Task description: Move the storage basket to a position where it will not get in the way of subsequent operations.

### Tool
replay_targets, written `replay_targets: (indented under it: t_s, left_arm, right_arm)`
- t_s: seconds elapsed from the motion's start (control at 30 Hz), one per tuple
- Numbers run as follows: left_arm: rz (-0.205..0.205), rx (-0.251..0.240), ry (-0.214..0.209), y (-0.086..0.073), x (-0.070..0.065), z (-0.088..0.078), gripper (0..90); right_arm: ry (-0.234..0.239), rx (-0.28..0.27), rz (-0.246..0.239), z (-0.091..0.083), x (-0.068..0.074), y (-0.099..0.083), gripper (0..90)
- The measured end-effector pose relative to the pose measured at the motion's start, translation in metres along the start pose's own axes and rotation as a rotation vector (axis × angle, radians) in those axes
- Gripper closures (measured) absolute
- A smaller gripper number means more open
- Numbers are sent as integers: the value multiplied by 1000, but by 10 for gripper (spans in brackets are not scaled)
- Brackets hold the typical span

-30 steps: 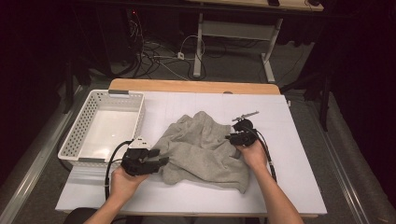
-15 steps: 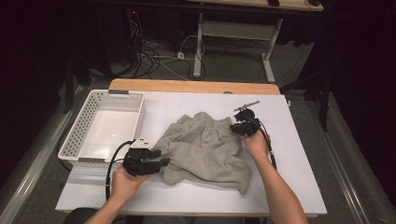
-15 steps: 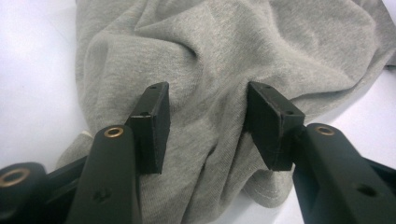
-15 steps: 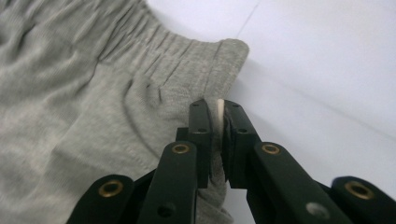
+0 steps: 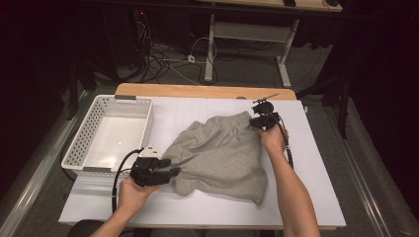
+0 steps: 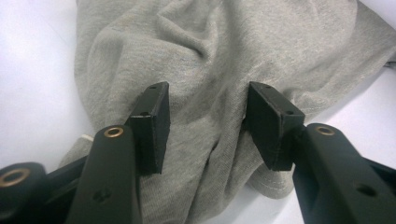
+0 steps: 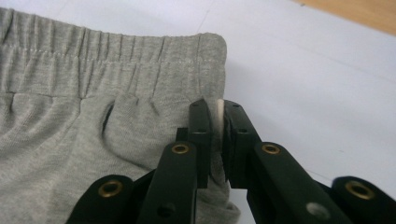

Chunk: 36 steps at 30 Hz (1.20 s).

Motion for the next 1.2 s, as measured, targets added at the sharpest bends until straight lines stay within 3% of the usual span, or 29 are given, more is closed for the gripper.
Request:
replay_targets:
  t_s: [0.13, 0.2, 0.43, 0.6, 0.77, 0.93, 1.0, 1.1, 1.2]
  left_arm:
    - [0, 0, -2, 0, 0, 0, 486]
    - [-1, -2, -2, 0, 0, 0, 486]
    - [0, -2, 1, 0, 0, 0, 486]
    - [-1, -3, 6, 0, -1, 0, 486]
    - [-3, 1, 14, 0, 0, 1, 485]
    - [-2, 2, 14, 0, 0, 1, 485]
    - [-3, 2, 7, -1, 0, 1, 485]
    - [1, 4, 6, -1, -1, 1, 485]
    - [10, 9, 5, -2, -2, 3, 485]
  right_arm:
    - [42, 32, 8, 9, 7, -8, 791]
    - [51, 19, 11, 7, 9, -9, 751]
    - [84, -56, -14, -25, 18, -19, 694]
    - [71, -44, -29, -41, 18, -41, 642]
    - [78, 1, 8, -34, 12, -65, 585]
    - [100, 56, 55, -18, 13, -75, 558]
    - [105, 77, 57, -11, 15, -78, 595]
    - [114, 71, 18, -10, 18, -74, 819]
    - [67, 61, -33, -12, 15, -67, 852]
Point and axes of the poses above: each handheld gripper's, and its own axes: z roughly forward along the jaws, y roughly out of its top, x roughly to its left, the point moved 10 cm from there along z, roughly forward along the jaws, and after that the axes turned 5 degrees about y, right-handed, at the moved point
